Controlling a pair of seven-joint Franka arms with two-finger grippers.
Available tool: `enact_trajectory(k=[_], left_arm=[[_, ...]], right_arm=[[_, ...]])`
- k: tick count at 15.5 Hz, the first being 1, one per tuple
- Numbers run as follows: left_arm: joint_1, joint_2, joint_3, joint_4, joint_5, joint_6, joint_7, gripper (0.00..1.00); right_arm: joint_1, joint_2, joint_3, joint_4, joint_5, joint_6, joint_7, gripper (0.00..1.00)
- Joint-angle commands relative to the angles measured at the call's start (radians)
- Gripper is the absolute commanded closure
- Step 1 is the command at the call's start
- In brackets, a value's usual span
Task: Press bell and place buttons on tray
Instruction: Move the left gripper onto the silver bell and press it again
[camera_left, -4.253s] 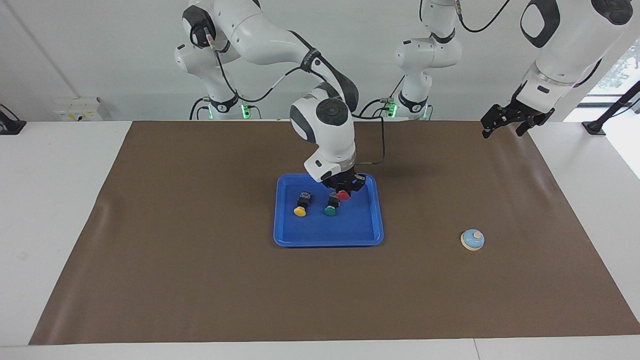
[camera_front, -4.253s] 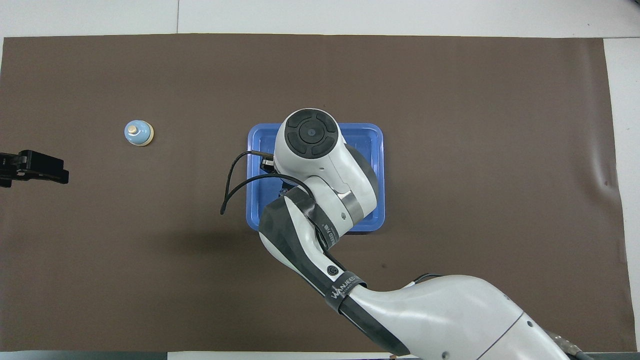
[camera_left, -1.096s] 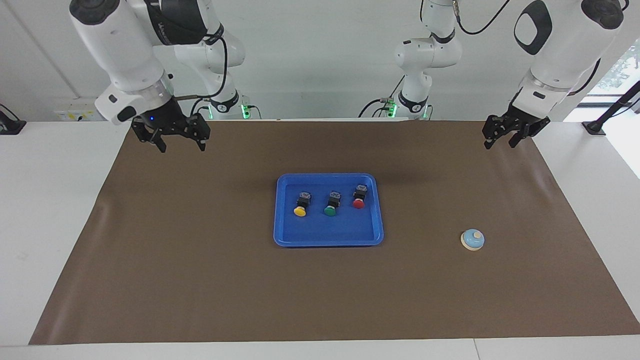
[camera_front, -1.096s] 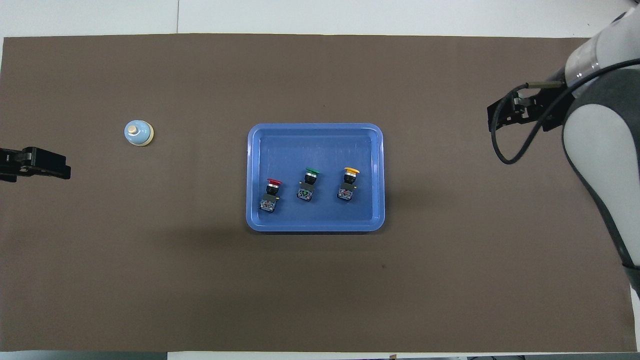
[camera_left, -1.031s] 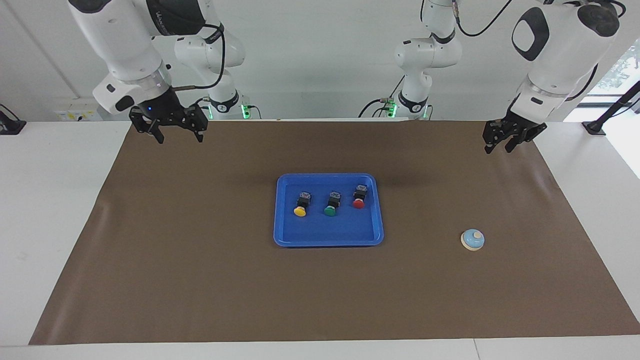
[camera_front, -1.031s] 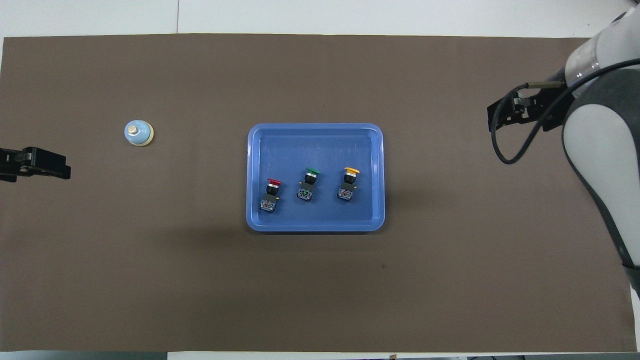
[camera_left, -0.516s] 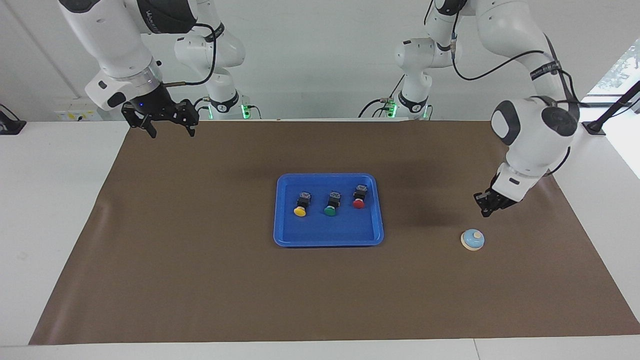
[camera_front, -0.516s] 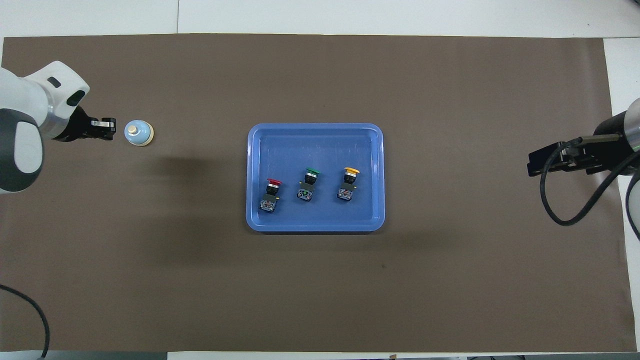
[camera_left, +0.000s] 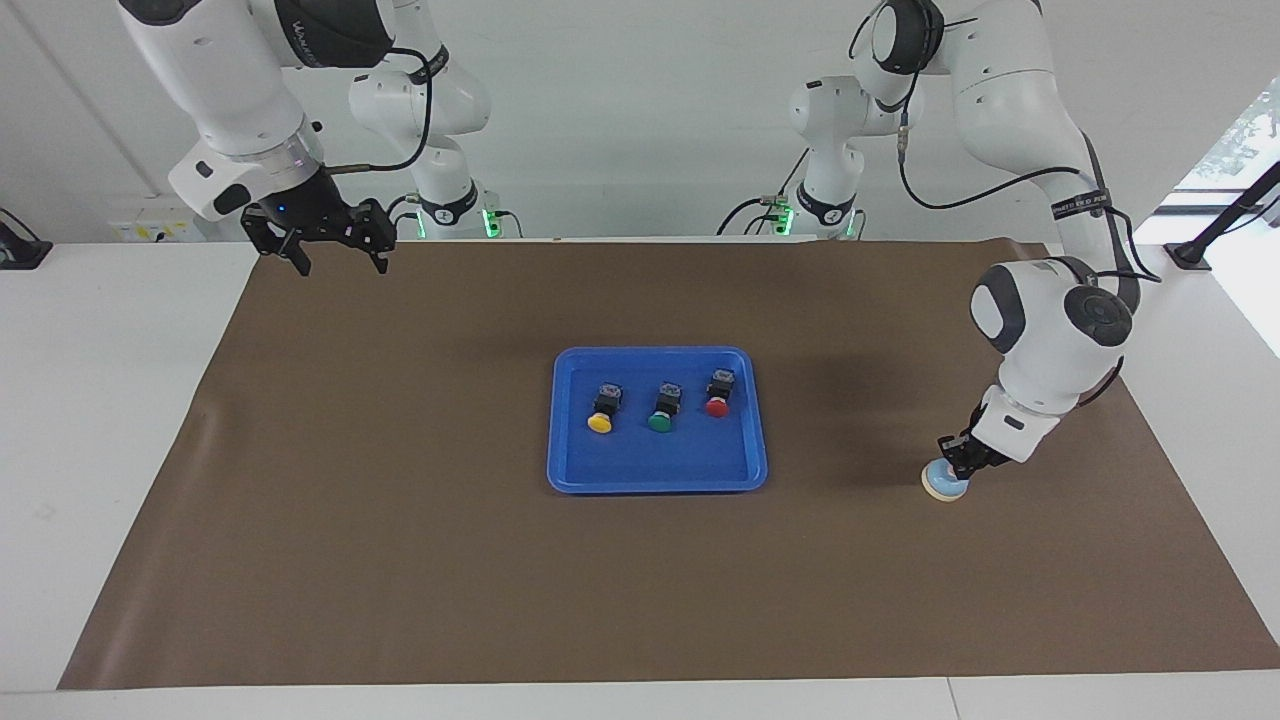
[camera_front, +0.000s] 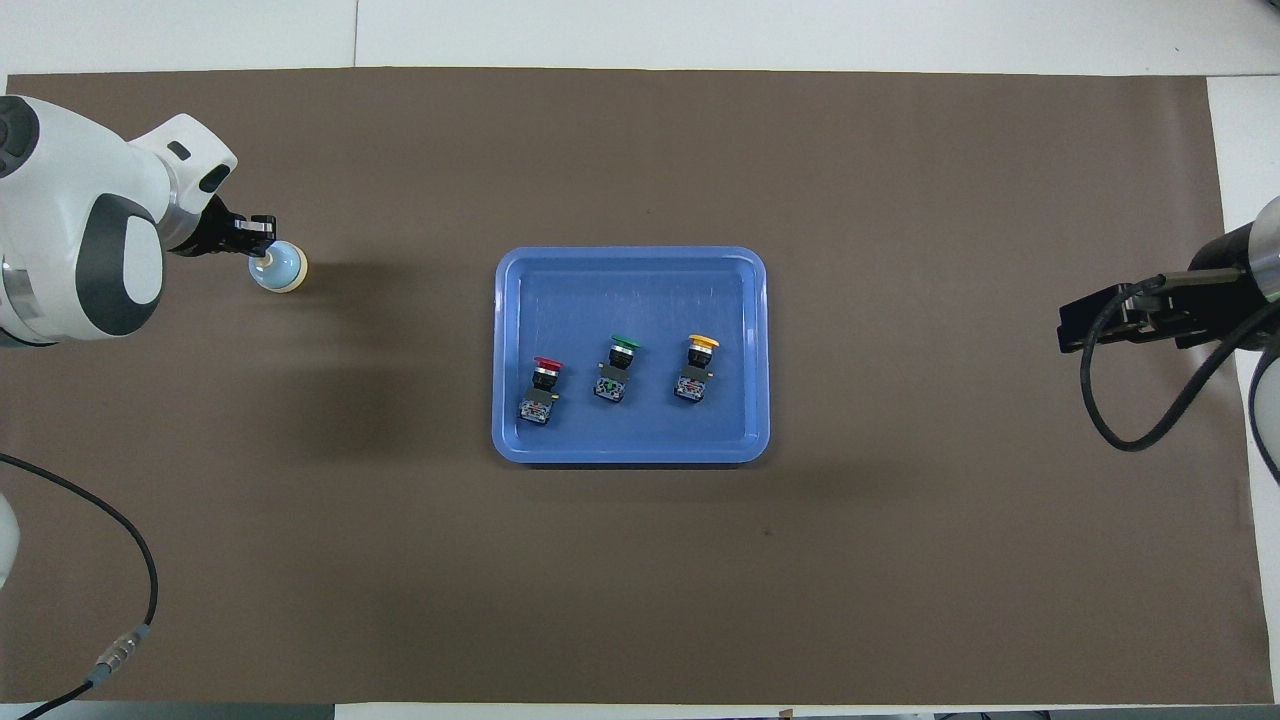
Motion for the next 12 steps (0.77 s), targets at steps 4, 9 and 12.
enact_trajectory(k=[4,9,12], left_arm=[[-0.013,0.002,0.008,-0.089,-0.008,0.152,0.001,1.00],[-0.005,-0.032,0.008,-0.006,-0.008,-0.020,0.002,1.00],[-0.002,-0.150,0.011,0.054,-0.010,-0.244,0.004,1.00]], right_arm=[[-0.015,-0.014,0.009,-0.013,-0.027,0.012,-0.018,0.00],[-0.013,-0.014,0.009,-0.013,-0.027,0.004,-0.019,0.00],[-0.015,-0.014,0.009,-0.013,-0.027,0.004,-0.019,0.00]])
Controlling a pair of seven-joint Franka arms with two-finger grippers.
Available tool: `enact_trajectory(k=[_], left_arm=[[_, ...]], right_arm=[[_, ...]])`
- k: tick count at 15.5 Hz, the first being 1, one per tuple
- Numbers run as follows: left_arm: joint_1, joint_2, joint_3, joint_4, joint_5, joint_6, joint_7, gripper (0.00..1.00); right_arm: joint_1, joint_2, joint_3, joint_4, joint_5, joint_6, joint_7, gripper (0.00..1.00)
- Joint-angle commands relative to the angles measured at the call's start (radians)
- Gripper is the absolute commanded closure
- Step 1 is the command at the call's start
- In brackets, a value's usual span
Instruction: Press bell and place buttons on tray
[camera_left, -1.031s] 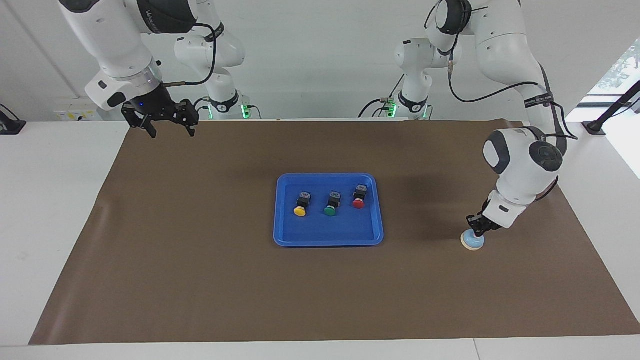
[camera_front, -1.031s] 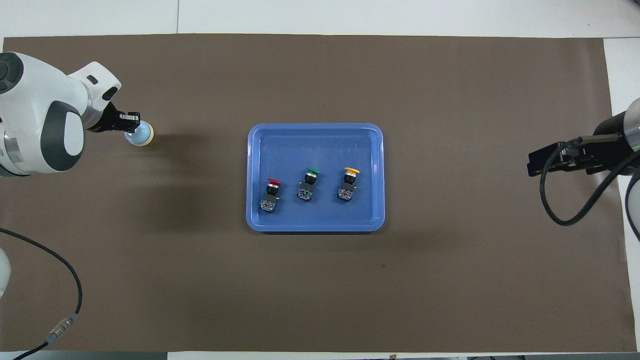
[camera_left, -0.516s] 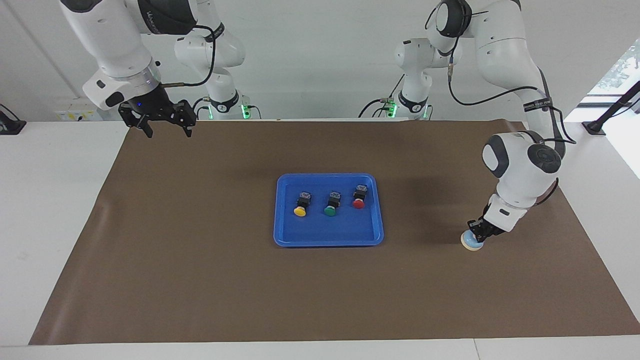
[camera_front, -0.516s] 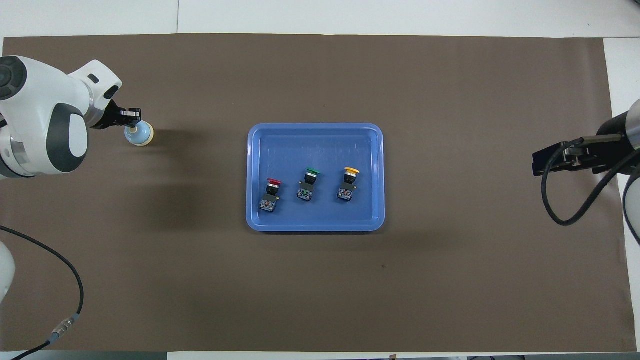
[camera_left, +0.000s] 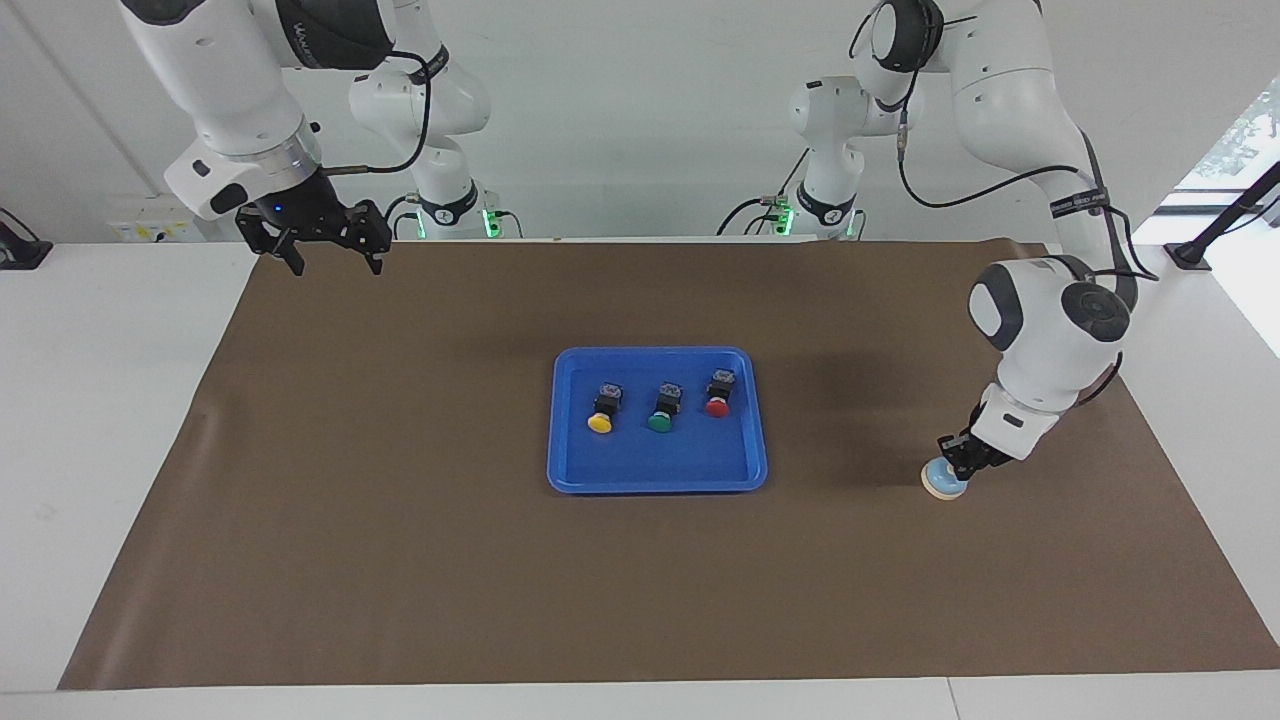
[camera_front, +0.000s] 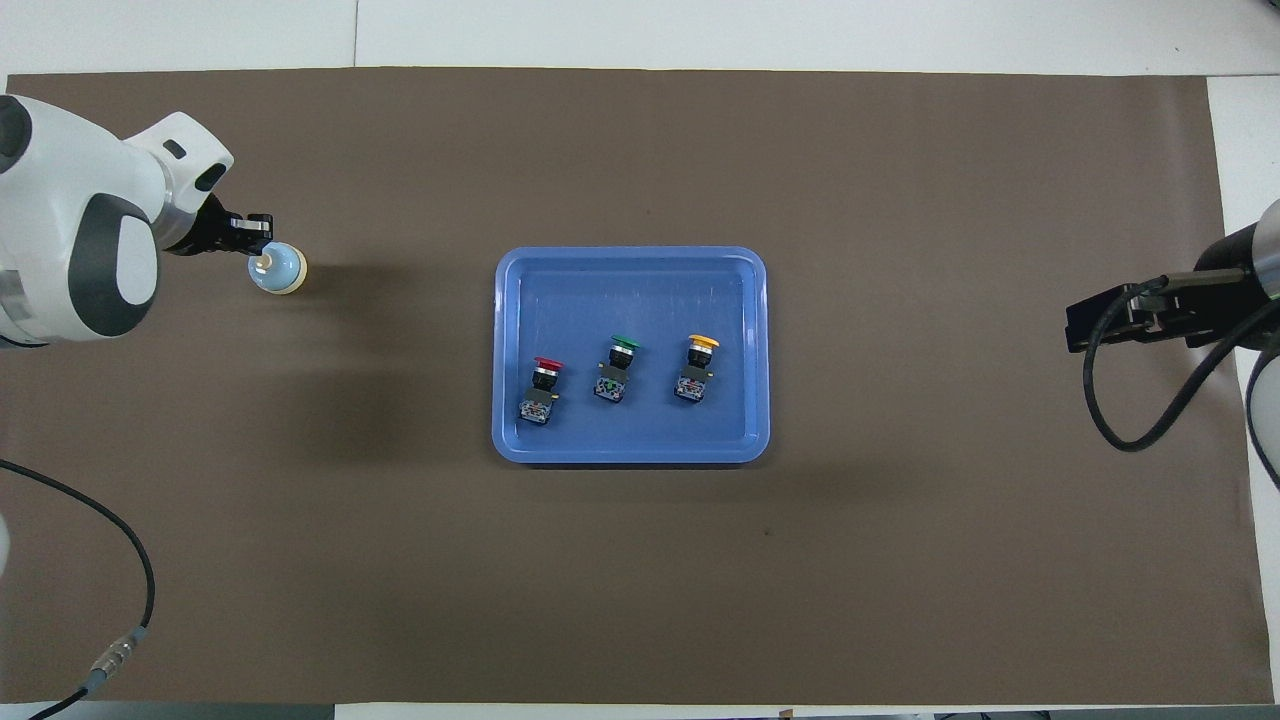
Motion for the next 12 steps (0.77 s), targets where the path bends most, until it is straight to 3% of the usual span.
enact_trajectory(k=[1,2,3,5,9,12], left_arm=[[0.000,-0.156,0.008,0.019,-0.010,-0.201,0.002,1.00],[0.000,-0.204,0.008,0.013,-0.010,-0.251,0.004,0.93],[0.004,-0.242,0.008,0.008,-0.010,-0.297,0.004,0.72],[0.004,-0.325,0.008,-0.009,-0.010,-0.375,0.007,0.00],[0.002,-0.406,0.008,-0.019,-0.010,-0.524,0.001,0.00],[-0.009,-0.420,0.008,-0.059,-0.010,-0.472,0.004,0.00]], right_arm=[[-0.015,-0.015,0.009,-0.015,-0.006,0.004,-0.019,0.00],[-0.015,-0.015,0.009,-0.015,-0.006,0.004,-0.019,0.00],[-0.015,-0.015,0.009,-0.014,-0.006,0.004,-0.019,0.00],[-0.013,-0.015,0.009,-0.014,-0.006,0.004,-0.019,0.00],[-0.015,-0.015,0.009,-0.015,-0.006,0.004,-0.019,0.00],[-0.015,-0.015,0.009,-0.014,-0.006,0.004,-0.019,0.00]])
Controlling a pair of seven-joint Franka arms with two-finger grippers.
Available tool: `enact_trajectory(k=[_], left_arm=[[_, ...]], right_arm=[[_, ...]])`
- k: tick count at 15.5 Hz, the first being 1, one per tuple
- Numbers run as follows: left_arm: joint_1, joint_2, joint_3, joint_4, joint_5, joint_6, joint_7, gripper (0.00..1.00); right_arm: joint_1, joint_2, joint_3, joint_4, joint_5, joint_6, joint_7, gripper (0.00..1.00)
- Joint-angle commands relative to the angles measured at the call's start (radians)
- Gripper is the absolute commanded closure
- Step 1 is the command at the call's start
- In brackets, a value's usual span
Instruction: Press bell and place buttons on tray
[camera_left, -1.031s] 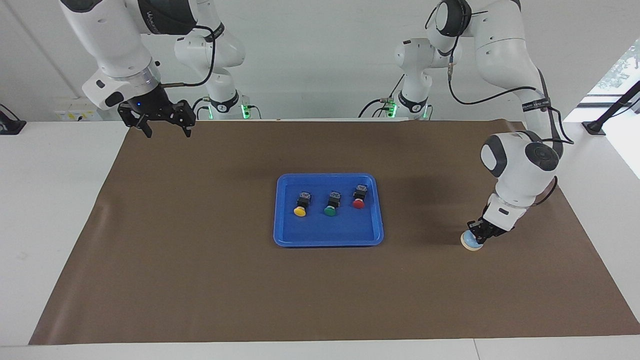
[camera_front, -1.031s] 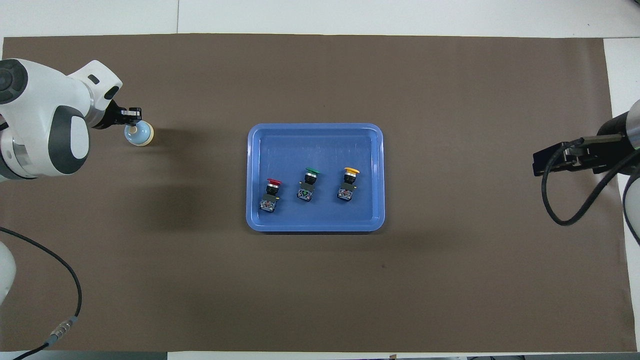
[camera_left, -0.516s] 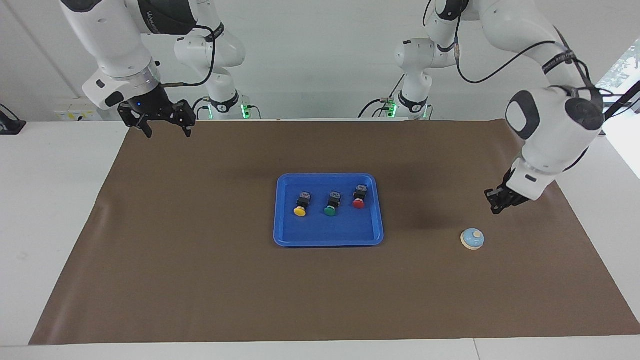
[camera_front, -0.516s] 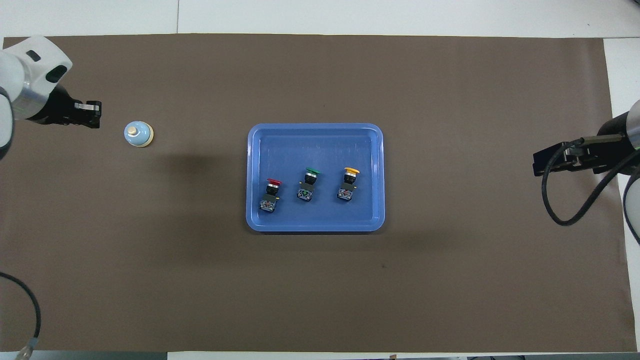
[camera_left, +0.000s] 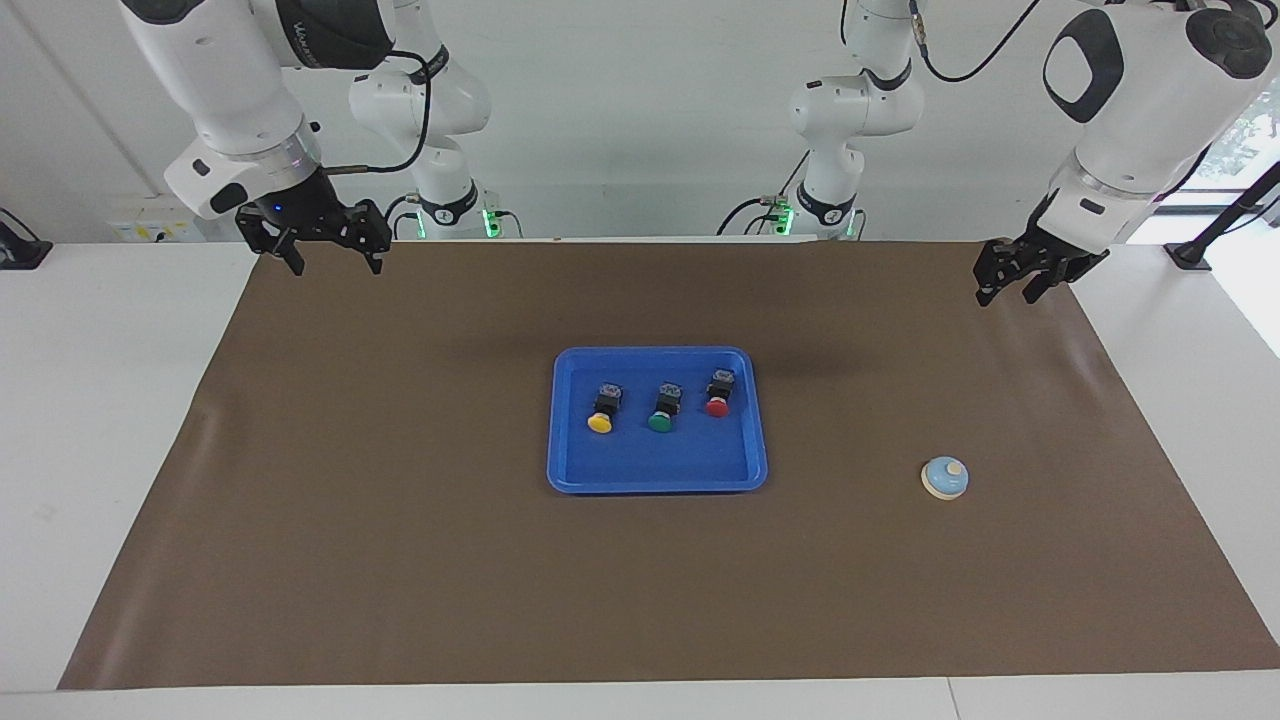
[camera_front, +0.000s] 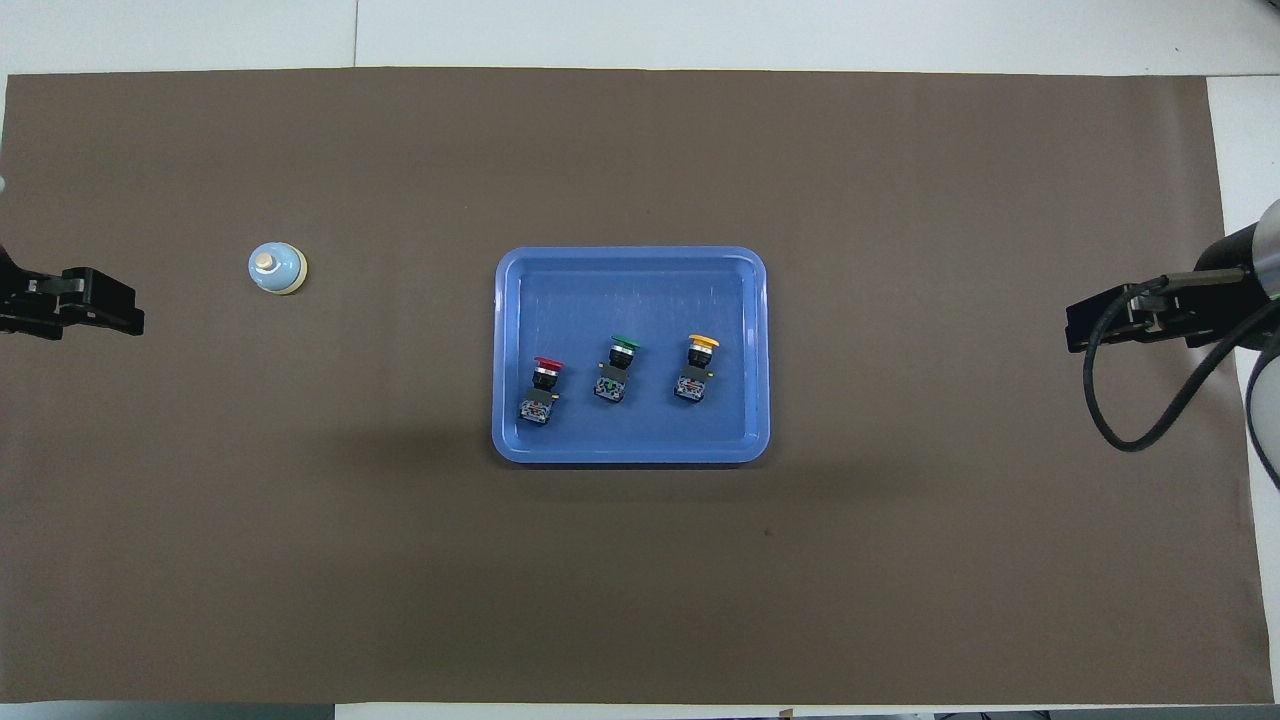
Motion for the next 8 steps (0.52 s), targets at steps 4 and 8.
enact_trajectory(k=[4,8], left_arm=[[-0.011,-0.033,0.003,-0.069,-0.010,0.021,0.002,0.00],[-0.011,-0.033,0.003,-0.068,-0.010,-0.007,0.004,0.00]], right_arm=[[-0.015,-0.015,0.009,-0.013,-0.006,0.004,-0.019,0.00],[-0.015,-0.015,0.009,-0.013,-0.006,0.004,-0.019,0.00]])
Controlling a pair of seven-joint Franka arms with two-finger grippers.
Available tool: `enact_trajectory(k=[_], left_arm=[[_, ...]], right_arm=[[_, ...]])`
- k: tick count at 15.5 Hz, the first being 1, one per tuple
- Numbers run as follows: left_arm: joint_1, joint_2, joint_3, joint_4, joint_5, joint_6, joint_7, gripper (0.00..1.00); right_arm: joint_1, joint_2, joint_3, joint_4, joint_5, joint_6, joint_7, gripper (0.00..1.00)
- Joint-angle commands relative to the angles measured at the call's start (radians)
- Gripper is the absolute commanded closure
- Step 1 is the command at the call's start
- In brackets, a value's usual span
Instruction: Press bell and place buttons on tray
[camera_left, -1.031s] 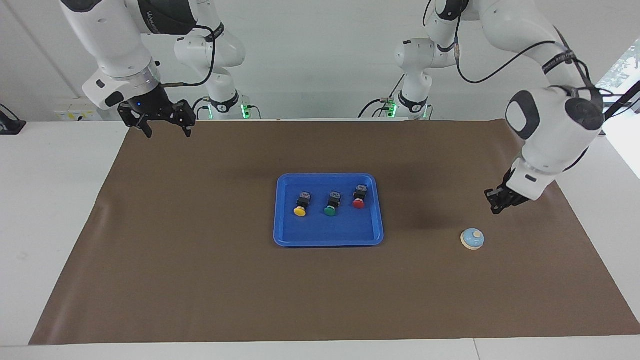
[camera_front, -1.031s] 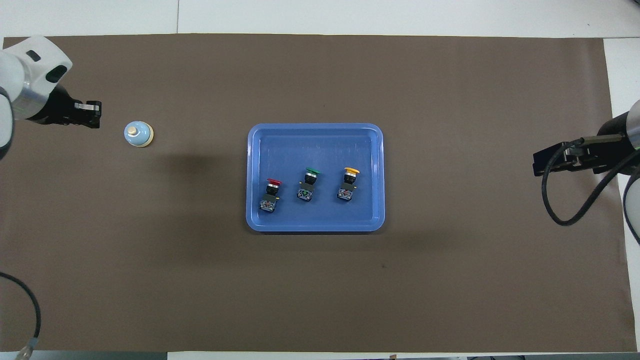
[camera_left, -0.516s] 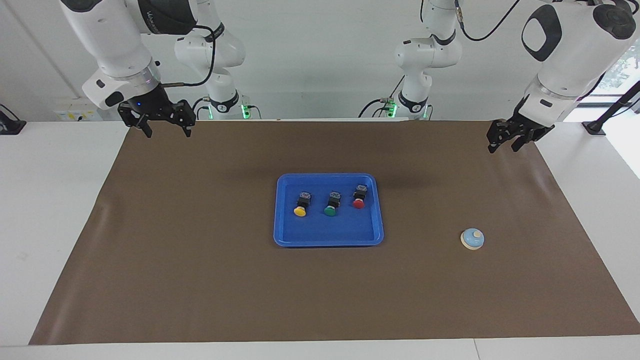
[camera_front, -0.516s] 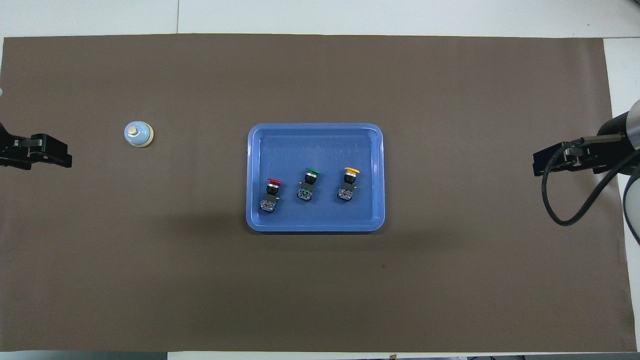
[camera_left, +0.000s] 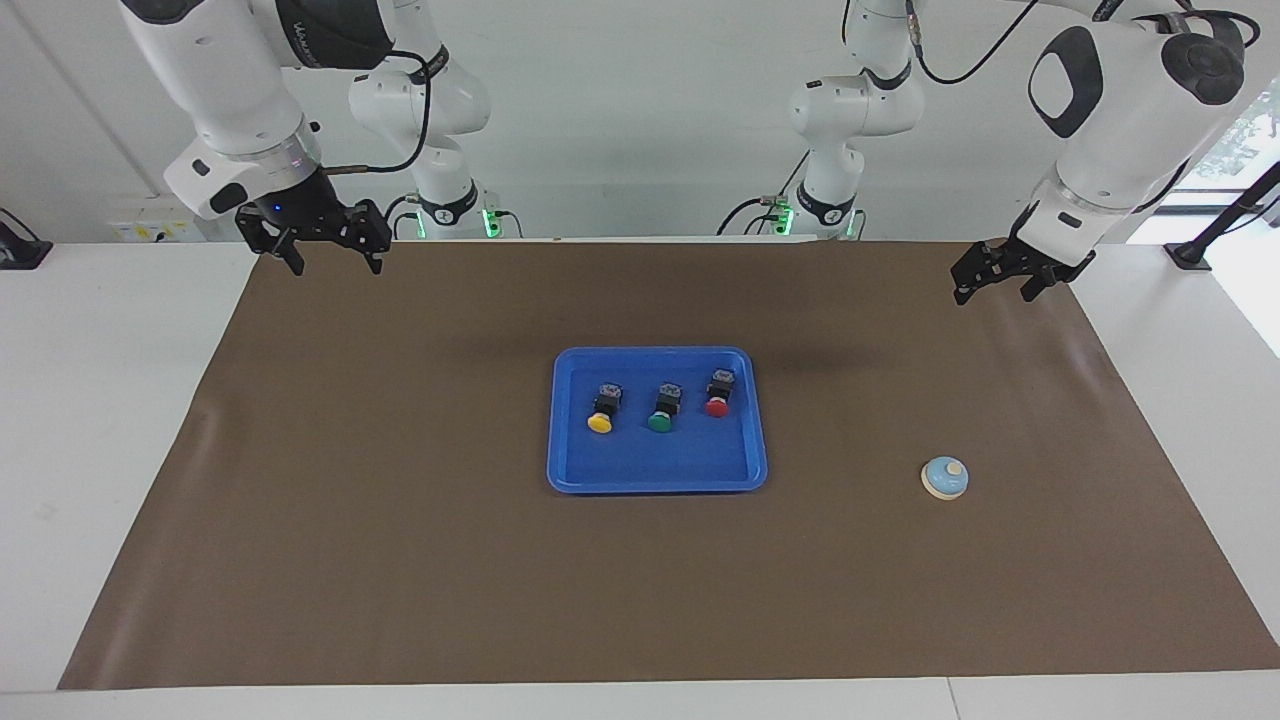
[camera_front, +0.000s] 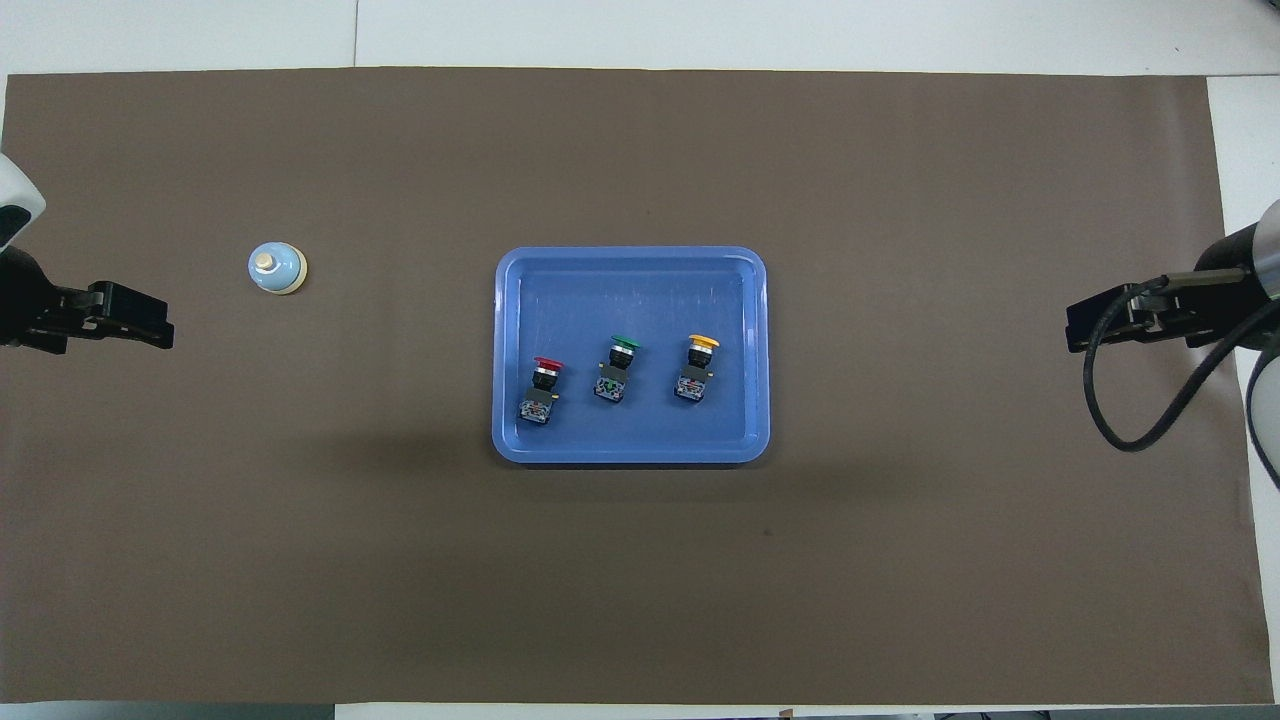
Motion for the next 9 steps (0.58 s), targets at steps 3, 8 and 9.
enact_trajectory(k=[3,8,9], left_arm=[[-0.006,-0.031,0.006,-0.031,-0.010,-0.006,0.007,0.00],[-0.006,-0.028,0.006,-0.024,-0.010,0.011,0.007,0.00],[-0.008,-0.028,0.006,-0.020,-0.008,0.012,0.010,0.00]], right_arm=[[-0.015,-0.015,0.009,-0.013,-0.006,0.004,-0.019,0.00],[-0.015,-0.015,0.009,-0.014,-0.006,0.004,-0.019,0.00],[-0.015,-0.015,0.009,-0.013,-0.006,0.004,-0.019,0.00]])
